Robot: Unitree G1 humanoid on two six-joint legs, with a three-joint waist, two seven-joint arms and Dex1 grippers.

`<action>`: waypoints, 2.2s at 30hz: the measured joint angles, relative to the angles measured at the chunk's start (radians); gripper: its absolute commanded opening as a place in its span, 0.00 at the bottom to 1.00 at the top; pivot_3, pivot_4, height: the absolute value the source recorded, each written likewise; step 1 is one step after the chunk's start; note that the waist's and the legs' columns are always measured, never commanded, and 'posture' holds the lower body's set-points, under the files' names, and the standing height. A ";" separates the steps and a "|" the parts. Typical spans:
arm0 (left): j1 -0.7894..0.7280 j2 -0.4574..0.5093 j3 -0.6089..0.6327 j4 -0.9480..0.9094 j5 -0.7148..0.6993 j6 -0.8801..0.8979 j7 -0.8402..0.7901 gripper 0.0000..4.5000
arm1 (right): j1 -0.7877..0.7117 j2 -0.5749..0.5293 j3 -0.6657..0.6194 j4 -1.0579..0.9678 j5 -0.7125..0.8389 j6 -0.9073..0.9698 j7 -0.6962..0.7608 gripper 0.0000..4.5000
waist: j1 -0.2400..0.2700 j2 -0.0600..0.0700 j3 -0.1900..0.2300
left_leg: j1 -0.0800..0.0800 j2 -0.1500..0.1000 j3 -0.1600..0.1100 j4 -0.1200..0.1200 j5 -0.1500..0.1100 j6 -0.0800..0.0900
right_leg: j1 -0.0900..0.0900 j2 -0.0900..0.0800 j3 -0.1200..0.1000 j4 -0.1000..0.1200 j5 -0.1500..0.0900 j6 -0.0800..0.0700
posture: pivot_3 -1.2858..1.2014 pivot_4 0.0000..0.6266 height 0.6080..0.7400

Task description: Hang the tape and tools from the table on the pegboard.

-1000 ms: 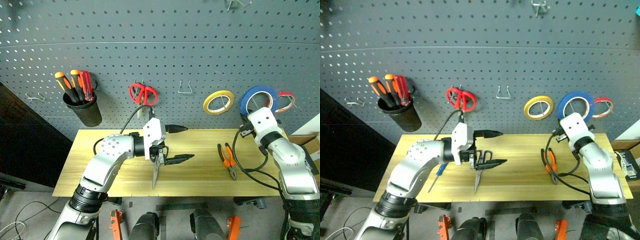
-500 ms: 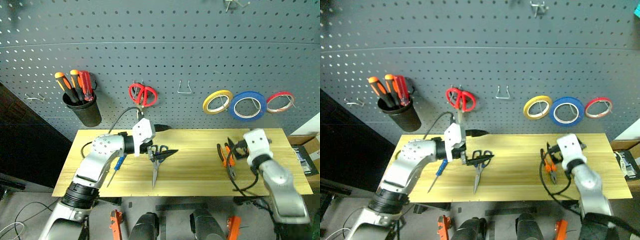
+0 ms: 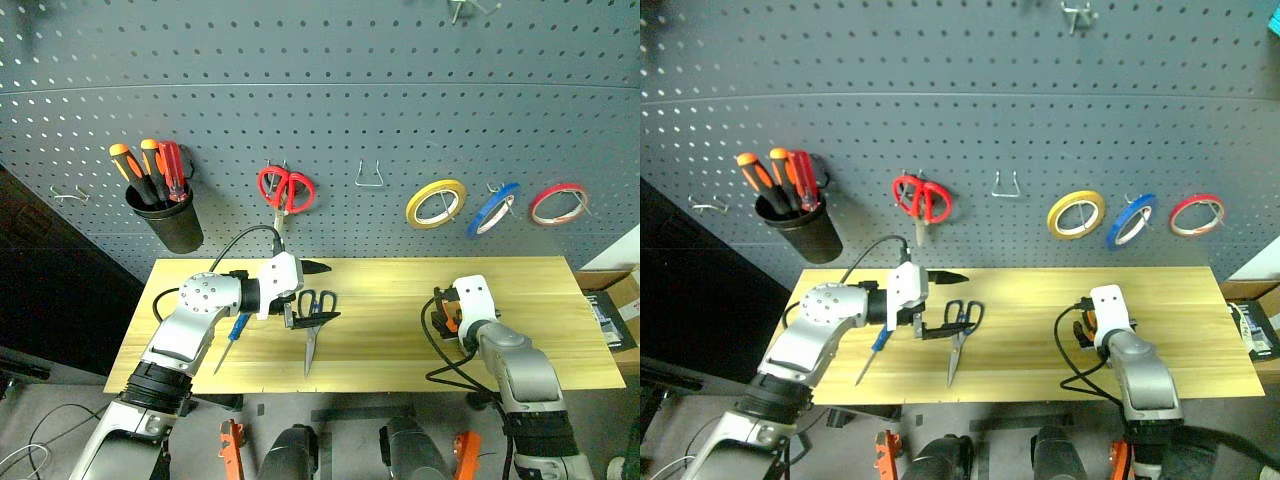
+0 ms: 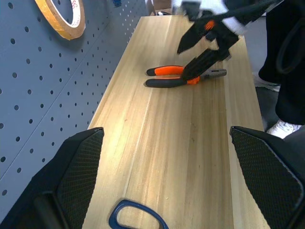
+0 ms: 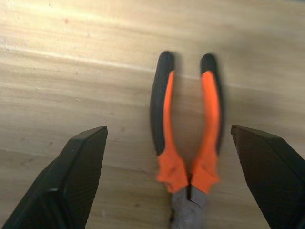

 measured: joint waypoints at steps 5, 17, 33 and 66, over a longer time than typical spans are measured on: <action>0.004 0.000 0.000 -0.004 0.000 0.017 0.002 1.00 | -0.049 -0.006 -0.006 0.124 0.010 0.004 -0.001 0.99 | -0.001 0.000 0.000 | 0.000 0.000 0.000 0.000 0.000 0.000 | 0.000 0.000 0.000 0.000 0.000 0.000 | 0.47 0.34 1.00; 0.028 -0.019 0.001 -0.041 -0.019 0.055 0.012 1.00 | -0.125 -0.004 -0.048 0.281 0.078 -0.025 0.000 0.85 | -0.014 -0.001 0.000 | 0.000 0.000 0.000 0.000 0.000 0.000 | 0.001 0.000 0.000 0.001 0.000 0.000 | 0.47 0.34 1.00; 0.194 0.005 0.135 -0.160 -0.130 0.168 0.083 1.00 | 0.004 0.030 0.072 -0.045 0.070 -0.081 -0.014 0.57 | -0.025 0.000 0.000 | -0.009 0.003 0.000 -0.001 0.000 0.000 | -0.012 0.001 0.002 0.003 0.000 0.000 | 0.47 0.35 1.00; 0.161 -0.109 0.275 -0.332 -0.295 0.241 0.387 1.00 | -0.633 0.201 0.230 0.211 -0.062 -0.715 -0.186 0.57 | 0.010 -0.001 0.000 | -0.012 0.000 -0.004 0.002 0.006 -0.006 | -0.018 0.000 -0.003 0.013 0.003 -0.003 | 0.50 0.33 1.00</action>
